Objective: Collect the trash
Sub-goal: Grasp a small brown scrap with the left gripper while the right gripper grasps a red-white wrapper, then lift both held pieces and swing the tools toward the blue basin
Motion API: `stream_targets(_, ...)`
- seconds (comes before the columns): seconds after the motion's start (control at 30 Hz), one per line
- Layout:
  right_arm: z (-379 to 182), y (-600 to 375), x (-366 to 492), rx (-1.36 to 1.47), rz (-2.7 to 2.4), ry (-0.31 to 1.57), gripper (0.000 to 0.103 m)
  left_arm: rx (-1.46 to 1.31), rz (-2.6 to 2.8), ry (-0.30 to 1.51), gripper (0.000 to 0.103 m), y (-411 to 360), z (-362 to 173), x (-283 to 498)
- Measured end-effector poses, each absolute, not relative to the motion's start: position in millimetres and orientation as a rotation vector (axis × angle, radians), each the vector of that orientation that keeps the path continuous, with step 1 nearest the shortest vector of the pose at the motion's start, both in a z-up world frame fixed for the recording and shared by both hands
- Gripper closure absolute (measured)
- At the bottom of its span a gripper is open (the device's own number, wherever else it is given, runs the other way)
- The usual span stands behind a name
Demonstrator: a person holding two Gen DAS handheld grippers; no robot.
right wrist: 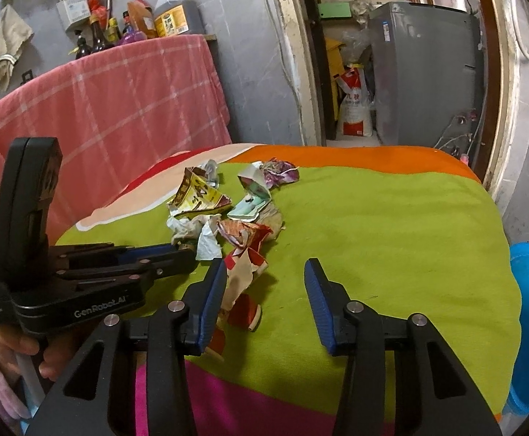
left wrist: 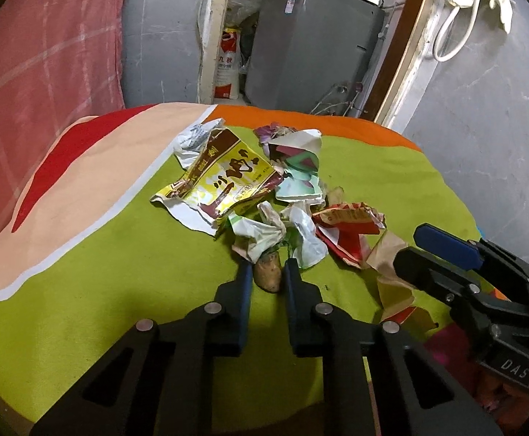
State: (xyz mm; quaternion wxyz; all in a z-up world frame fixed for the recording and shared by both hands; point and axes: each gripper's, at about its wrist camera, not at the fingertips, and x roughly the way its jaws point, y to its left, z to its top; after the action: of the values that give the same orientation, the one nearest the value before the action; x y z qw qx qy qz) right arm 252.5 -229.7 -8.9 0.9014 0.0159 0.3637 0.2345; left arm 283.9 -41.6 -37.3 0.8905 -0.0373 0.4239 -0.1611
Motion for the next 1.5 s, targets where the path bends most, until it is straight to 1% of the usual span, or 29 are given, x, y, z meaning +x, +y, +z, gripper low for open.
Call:
stream_targets(0.27, -16.0, -215.9, 258.3, -0.011, 0.520, 0.810, 0.064, -0.129, -0.341, 0.884, 0.090, -31.3, -35.4, 274.5)
stream_targets(0.33, -18.0, -215.5, 260.0, -0.005, 0.533, 0.827, 0.072, -0.135, -0.339, 0.881, 0.090, -29.6, -34.9, 270.9)
stream_targets(0.4, -19.6, -214.7, 261.3, 0.008, 0.548, 0.843, 0.077, -0.134, -0.339, 0.881, 0.090, -29.3, -33.9, 269.2)
stream_targets(0.47, -22.3, -213.1, 262.8, 0.022, 0.571, 0.868, 0.080, -0.135, -0.338, 0.882, 0.090, -29.8, -32.3, 267.6)
stream_targets(0.53, -25.0, -211.4, 263.2, 0.033, 0.597, 0.891, 0.085, -0.134, -0.339, 0.882, 0.090, -29.5, -32.2, 267.3)
stream_targets(0.73, -25.1, -213.6, 260.3, 0.057, 0.625, 0.894, 0.092, -0.146, -0.333, 0.868, 0.090, -28.4, -28.9, 256.9)
stream_targets(0.87, -18.3, -216.9, 248.1, 0.060, 0.625, 0.838, 0.093, -0.154, -0.326, 0.841, 0.090, -27.0, -24.1, 249.6)
stream_targets(0.97, -8.5, -222.7, 235.2, 0.054, 0.609, 0.765, 0.094, -0.155, -0.323, 0.802, 0.090, -30.7, -18.0, 241.8)
stream_targets(1.1, 4.7, -229.3, 218.8, 0.030, 0.574, 0.667, 0.098, -0.162, -0.327, 0.751, 0.090, -37.2, -7.8, 234.5)
stream_targets(1.23, 18.6, -241.4, 205.3, 0.013, 0.535, 0.574, 0.098, -0.146, -0.331, 0.688, 0.090, -49.3, 6.4, 228.5)
stream_targets(1.4, 14.8, -254.5, 214.2, 0.075, 0.527, 0.617, 0.098, -0.145, -0.305, 0.680, 0.090, -55.4, 11.3, 227.4)
stream_targets(1.47, 7.8, -256.7, 223.6, 0.118, 0.529, 0.670, 0.096, -0.148, -0.285, 0.693, 0.090, -50.1, 7.9, 227.3)
stream_targets(1.5, 5.1, -258.9, 225.2, 0.135, 0.534, 0.689, 0.094, -0.151, -0.279, 0.701, 0.090, -48.0, 5.8, 227.5)
